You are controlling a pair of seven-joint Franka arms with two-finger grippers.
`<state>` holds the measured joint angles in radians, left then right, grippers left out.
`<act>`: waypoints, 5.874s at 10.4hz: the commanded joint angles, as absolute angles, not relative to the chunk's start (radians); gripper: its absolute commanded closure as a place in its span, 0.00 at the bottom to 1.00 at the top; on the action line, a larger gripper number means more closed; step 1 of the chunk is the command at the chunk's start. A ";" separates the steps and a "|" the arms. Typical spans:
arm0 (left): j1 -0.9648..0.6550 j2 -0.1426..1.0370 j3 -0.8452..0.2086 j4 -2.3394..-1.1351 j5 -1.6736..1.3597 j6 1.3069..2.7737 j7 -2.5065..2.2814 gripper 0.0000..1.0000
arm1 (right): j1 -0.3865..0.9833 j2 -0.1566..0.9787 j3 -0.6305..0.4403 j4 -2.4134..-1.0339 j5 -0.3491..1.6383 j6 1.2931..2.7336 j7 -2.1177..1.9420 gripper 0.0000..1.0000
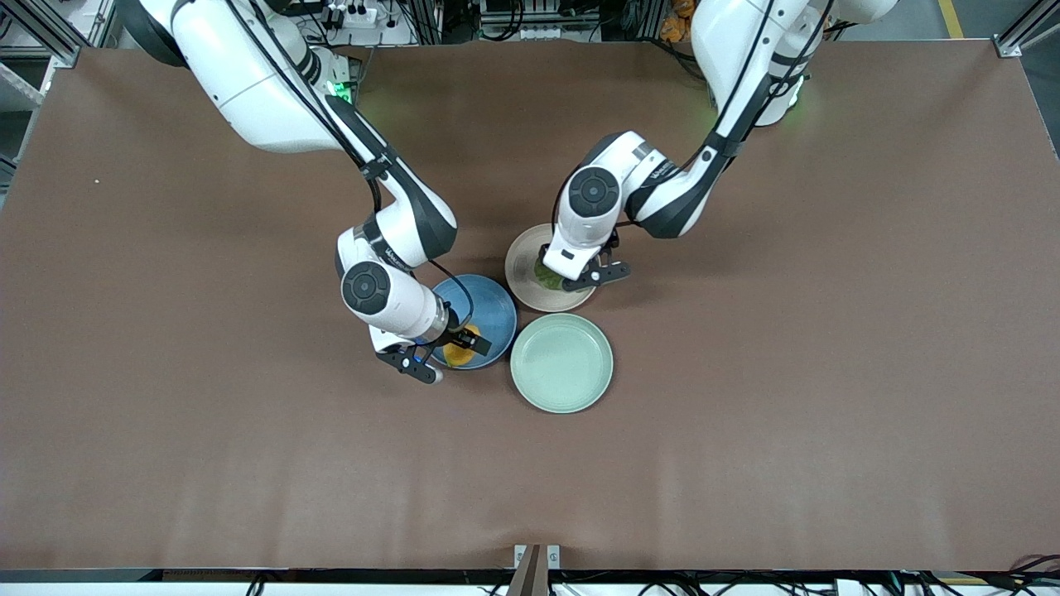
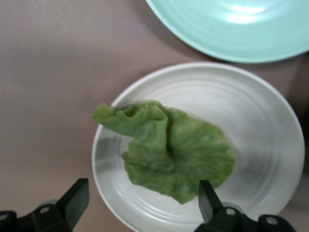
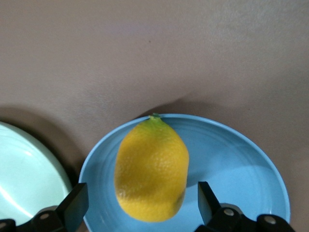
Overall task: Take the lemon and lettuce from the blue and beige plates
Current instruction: 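Grasp the lemon with the right gripper while the left gripper grasps the lettuce, then lift the lemon off the blue plate and carry it aside with the right gripper, then lift the lettuce with the left gripper while the right gripper lowers the lemon, then lower the lettuce onto the table and open the left gripper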
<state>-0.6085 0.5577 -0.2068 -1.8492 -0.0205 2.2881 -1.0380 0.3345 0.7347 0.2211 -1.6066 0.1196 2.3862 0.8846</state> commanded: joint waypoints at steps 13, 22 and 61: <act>-0.632 0.698 -0.189 -1.743 0.044 2.313 -1.091 0.46 | 0.189 0.470 0.016 -1.433 0.146 1.695 0.201 1.00; -0.655 0.698 -0.190 -1.672 0.044 2.303 -1.198 1.00 | 0.060 0.429 -0.216 -1.710 0.225 1.869 -0.403 1.00; 0.026 0.633 -0.189 -1.586 0.152 2.014 -0.143 0.82 | 0.060 0.093 -0.003 -1.499 -0.029 1.495 0.052 0.00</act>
<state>0.0204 0.6046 -0.1793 -1.5983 0.1331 1.9958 -0.1447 0.0529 0.0776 -0.0141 -1.4973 -0.0011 1.4724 0.0460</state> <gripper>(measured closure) 0.952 0.000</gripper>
